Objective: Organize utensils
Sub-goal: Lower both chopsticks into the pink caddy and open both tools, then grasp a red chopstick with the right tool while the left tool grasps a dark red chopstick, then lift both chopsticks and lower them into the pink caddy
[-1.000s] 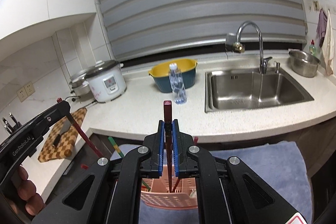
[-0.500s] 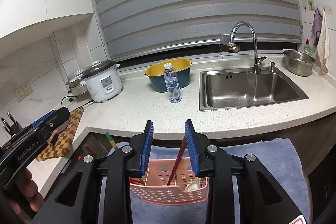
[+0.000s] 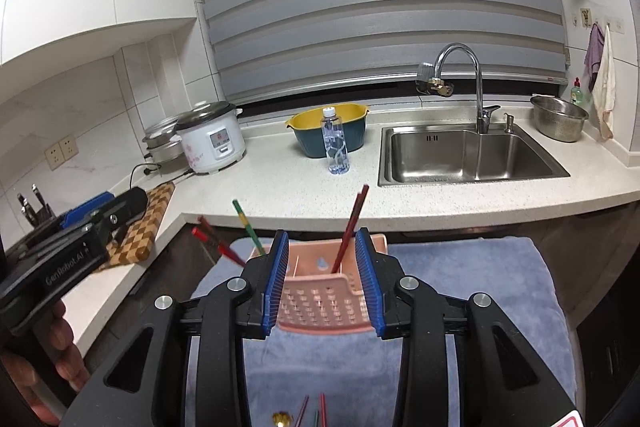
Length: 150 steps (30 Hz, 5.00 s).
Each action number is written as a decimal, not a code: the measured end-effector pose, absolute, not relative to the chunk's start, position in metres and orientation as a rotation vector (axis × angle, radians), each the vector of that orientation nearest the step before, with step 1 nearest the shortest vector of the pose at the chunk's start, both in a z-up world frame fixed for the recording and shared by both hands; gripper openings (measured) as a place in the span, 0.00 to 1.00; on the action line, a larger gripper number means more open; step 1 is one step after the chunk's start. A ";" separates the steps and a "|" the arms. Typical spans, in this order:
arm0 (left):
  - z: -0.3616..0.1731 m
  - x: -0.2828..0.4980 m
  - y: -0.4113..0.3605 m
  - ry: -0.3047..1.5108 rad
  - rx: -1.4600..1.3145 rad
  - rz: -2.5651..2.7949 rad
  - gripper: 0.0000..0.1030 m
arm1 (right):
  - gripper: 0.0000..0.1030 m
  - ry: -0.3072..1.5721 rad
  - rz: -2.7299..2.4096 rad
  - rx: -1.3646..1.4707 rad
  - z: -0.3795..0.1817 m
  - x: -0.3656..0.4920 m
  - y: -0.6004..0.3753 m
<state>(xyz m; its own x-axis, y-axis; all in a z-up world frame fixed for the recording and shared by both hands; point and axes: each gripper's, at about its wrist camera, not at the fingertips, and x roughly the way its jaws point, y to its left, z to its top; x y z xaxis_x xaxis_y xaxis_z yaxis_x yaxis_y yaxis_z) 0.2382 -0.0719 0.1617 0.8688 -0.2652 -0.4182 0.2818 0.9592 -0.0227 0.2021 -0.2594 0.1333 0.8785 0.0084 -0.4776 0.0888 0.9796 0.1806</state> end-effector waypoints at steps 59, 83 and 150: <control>-0.094 0.064 -0.064 1.007 0.093 -0.401 0.58 | 0.08 1.022 -0.037 0.146 -0.110 0.040 -0.211; -0.096 0.058 -0.076 1.011 0.148 -0.463 0.07 | 0.08 1.006 -0.033 0.153 -0.101 0.036 -0.212; 0.225 0.305 -0.089 0.289 -0.016 -0.385 0.07 | 0.07 0.296 -0.010 0.218 0.210 0.279 -0.268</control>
<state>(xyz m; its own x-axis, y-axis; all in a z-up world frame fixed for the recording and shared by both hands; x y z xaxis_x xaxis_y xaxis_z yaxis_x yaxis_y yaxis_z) 0.3045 -0.0888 0.2253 0.8863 -0.3726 -0.2752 0.3679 0.9272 -0.0703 0.2795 -0.2677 0.2100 0.9565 0.0220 -0.2908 0.0420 0.9764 0.2120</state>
